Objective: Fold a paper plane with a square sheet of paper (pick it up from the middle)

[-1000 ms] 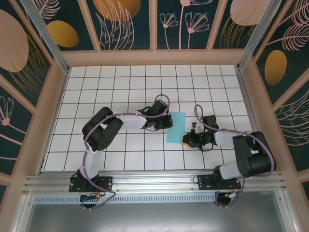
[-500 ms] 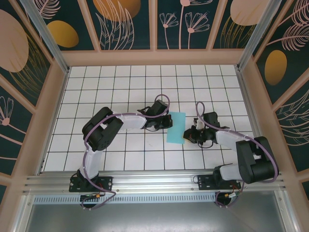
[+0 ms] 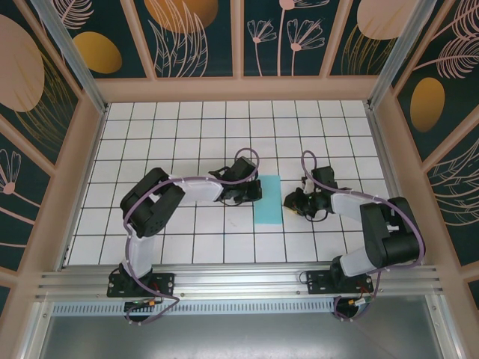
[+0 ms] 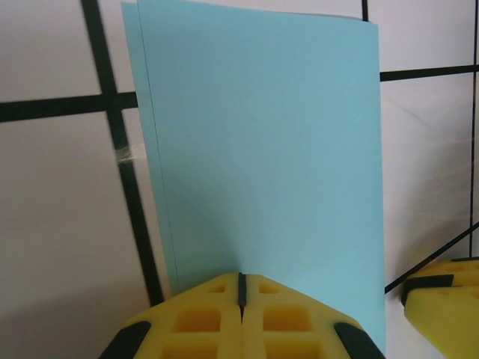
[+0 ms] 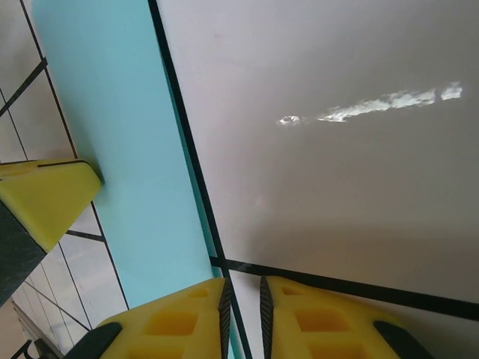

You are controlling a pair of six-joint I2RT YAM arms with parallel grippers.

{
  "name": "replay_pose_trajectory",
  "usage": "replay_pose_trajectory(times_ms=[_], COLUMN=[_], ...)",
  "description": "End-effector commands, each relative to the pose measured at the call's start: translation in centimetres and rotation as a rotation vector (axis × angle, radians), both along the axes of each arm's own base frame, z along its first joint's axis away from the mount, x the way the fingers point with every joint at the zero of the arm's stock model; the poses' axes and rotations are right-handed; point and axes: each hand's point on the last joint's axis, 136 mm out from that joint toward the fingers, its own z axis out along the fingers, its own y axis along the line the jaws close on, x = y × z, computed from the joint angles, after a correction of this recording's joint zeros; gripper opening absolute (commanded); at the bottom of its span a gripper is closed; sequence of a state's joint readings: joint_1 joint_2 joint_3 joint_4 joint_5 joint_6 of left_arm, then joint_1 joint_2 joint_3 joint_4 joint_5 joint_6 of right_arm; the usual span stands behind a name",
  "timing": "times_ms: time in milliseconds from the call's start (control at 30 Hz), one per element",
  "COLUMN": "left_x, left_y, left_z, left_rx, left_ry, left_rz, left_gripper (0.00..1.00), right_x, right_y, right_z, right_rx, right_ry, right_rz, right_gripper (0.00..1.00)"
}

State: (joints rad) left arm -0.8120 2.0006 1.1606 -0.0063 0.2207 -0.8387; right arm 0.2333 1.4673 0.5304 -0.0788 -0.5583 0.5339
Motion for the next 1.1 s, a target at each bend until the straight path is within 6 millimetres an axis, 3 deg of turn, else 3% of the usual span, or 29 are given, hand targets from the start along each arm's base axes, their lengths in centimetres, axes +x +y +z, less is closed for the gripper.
replay_pose_trajectory(times_ms=[0,433,500,867,1067], left_x=[-0.7,0.0,0.0,-0.2,-0.3], left_y=[1.5,3.0,3.4,4.4,4.1], left_z=[0.1,3.5,3.6,3.9,3.7], left_rx=[0.053,0.026,0.026,0.016,-0.002], left_ry=[0.000,-0.098,-0.100,-0.107,-0.094], left_rz=[0.008,0.095,0.114,0.167,0.168], left_gripper=[0.00,0.13,0.19,0.22,0.29], right_x=[0.9,1.1,1.2,1.7,2.7], right_y=[1.2,3.3,3.5,5.6,4.4], right_z=[1.0,1.5,1.3,1.6,3.1], right_rx=[0.046,0.091,0.092,0.104,0.033], right_ry=[-0.037,-0.040,-0.034,-0.034,-0.092], right_rz=[0.023,0.085,0.094,0.142,0.103], right_gripper=[0.21,0.20,0.20,0.20,0.21])
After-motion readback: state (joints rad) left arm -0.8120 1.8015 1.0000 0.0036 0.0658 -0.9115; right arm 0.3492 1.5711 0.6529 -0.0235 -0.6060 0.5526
